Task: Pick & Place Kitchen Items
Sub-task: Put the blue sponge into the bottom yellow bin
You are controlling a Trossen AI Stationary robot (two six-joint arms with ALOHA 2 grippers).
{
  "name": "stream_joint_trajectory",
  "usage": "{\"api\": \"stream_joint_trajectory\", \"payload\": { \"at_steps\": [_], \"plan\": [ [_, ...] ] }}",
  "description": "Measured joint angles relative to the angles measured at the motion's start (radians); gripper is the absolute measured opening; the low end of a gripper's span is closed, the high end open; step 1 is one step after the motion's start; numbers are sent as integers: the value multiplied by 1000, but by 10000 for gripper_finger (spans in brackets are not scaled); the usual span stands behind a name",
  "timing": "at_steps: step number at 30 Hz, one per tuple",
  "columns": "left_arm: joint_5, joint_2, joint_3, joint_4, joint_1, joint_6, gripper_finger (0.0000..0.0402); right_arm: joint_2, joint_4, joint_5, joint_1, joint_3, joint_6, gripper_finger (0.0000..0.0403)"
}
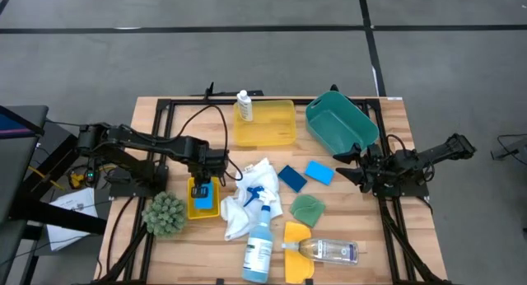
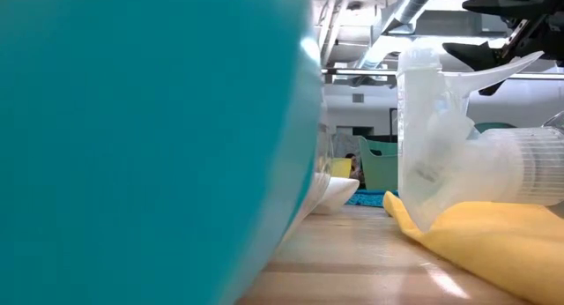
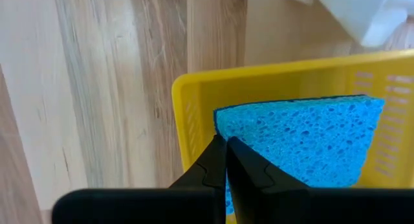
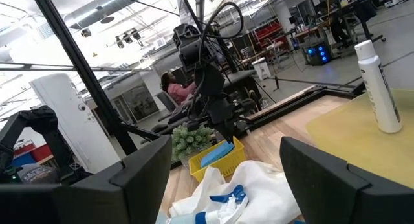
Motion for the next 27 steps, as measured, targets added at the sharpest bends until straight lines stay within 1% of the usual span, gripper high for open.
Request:
{"api": "stream_joint_trajectory", "payload": {
  "at_steps": [8,14,21,24,27],
  "plan": [
    [-44,0,-9,-16,-27,60,0,0,-2,0,0,0,0,278],
    [-67,0,-52,-23,-28,80,0,0,-2,0,0,0,0,278],
    [-104,0,-54,-23,-28,136,0,0,-2,1,0,0,0,278],
    [-103,0,-54,-11,-27,134,0,0,-2,1,0,0,0,278],
    [-78,0,-54,-10,-27,112,0,0,-2,1,0,0,0,278]
  ]
}}
